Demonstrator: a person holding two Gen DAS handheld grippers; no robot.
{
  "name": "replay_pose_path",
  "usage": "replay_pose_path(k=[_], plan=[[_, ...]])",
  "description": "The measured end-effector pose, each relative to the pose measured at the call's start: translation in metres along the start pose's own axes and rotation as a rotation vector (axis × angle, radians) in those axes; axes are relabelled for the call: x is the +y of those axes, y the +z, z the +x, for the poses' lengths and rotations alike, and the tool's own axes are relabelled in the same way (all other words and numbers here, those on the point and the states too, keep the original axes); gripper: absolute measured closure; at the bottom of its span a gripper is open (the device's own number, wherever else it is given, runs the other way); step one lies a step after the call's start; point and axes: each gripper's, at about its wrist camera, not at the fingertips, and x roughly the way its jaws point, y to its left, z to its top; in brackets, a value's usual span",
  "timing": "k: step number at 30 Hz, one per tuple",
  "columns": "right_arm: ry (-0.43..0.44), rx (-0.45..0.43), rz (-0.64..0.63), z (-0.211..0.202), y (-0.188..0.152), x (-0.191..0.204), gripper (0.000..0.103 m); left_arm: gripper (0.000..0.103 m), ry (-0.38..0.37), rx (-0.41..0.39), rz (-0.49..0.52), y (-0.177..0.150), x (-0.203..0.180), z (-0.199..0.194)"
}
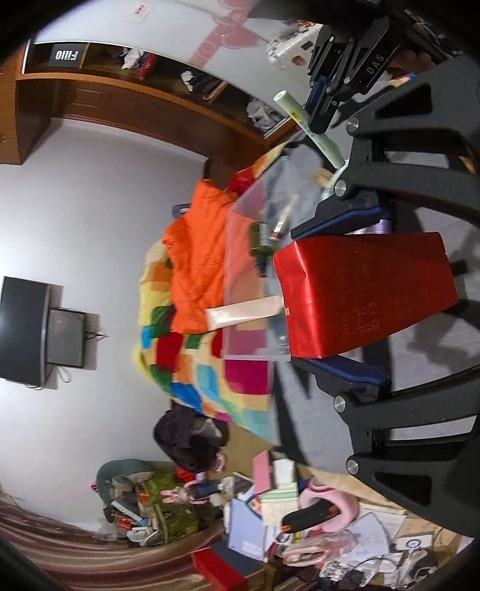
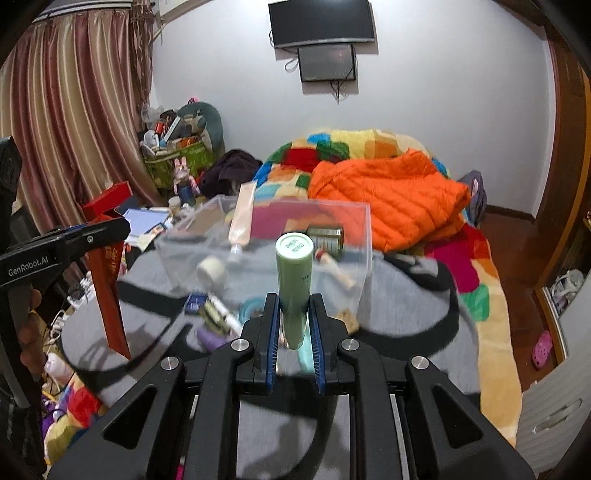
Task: Organize objects
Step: 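Lift the red packet and pale green tube over the bin and release both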
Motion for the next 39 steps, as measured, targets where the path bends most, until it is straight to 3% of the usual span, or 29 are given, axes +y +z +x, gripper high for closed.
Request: replay_pose_path(k=[10, 21, 29, 33, 39], plan=[[-0.052, -0.081, -0.029, 0.015, 0.049, -0.002, 0.089, 0.045, 0.046, -0.099, 0.001, 0.055, -0.003, 0.015], [-0.12, -0.023, -0.071, 0.063, 0.067, -0.004, 0.089, 0.045, 0.084, -0.145, -0.048, 0.082, -0.001, 0.062], [-0.128, 0.079, -0.104, 0.099, 0.058, -0.003, 0.089, 0.045, 0.19, -0.053, 0.019, 0.071, -0.002, 0.116], [-0.11, 0.107, -0.133, 0.111, 0.055, 0.006, 0.089, 0.045, 0.174, 0.022, 0.024, 0.062, 0.002, 0.137], [-0.063, 0.14, -0.167, 0.125, 0.053, 0.02, 0.089, 0.045, 0.153, 0.064, 0.038, 0.053, 0.001, 0.142]])
